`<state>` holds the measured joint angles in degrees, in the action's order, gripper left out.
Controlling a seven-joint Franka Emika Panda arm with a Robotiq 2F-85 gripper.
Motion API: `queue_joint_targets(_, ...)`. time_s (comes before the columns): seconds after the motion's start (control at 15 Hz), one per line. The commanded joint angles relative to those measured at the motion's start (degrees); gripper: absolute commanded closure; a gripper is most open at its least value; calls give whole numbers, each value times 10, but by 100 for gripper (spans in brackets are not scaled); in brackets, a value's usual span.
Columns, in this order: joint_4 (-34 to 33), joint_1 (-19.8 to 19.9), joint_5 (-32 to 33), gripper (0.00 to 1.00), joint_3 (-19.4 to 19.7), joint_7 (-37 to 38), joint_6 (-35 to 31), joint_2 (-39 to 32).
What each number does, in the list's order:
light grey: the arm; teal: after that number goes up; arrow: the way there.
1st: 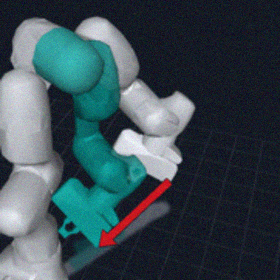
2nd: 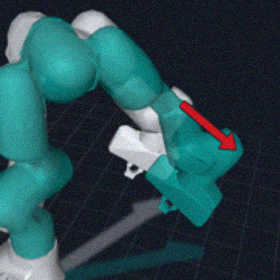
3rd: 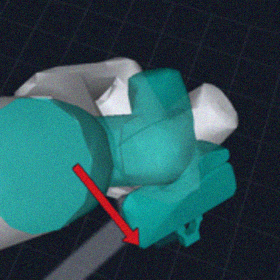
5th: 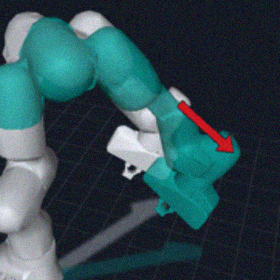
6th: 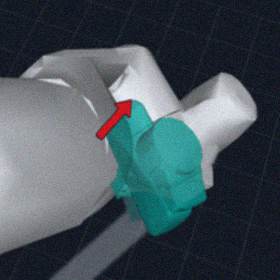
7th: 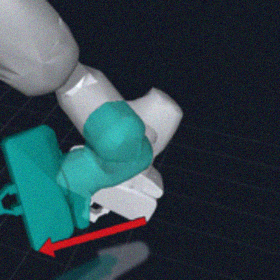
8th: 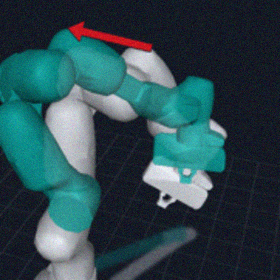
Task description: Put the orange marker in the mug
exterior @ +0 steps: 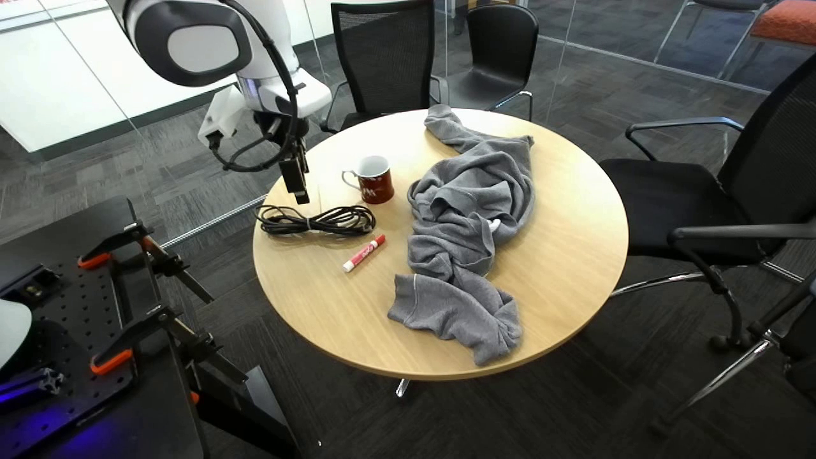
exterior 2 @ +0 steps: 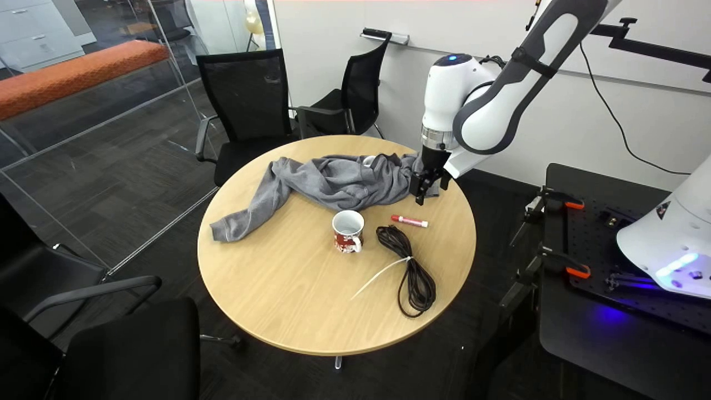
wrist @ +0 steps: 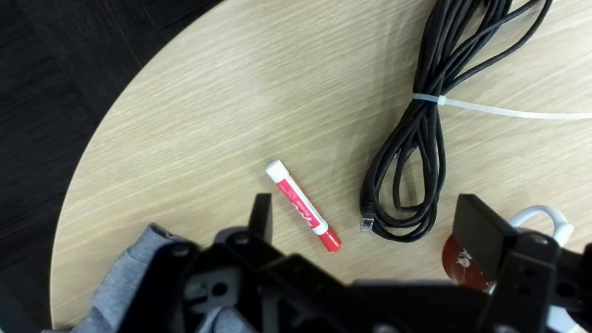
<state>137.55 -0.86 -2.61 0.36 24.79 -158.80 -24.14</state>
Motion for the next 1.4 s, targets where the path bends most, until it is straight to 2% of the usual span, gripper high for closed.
queue_joint_targets(0.0,-6,-33,-2,0,31,6,3,-4)
queue_joint_targets(0.07,-15,-48,6,0,47,26,20,-9)
queue_joint_targets(0.13,-19,-52,10,0,52,20,4,-18)
queue_joint_targets(0.73,-105,-50,19,0,68,-45,0,-116)
queue_joint_targets(1.33,-171,-10,33,0,52,-183,15,-187)
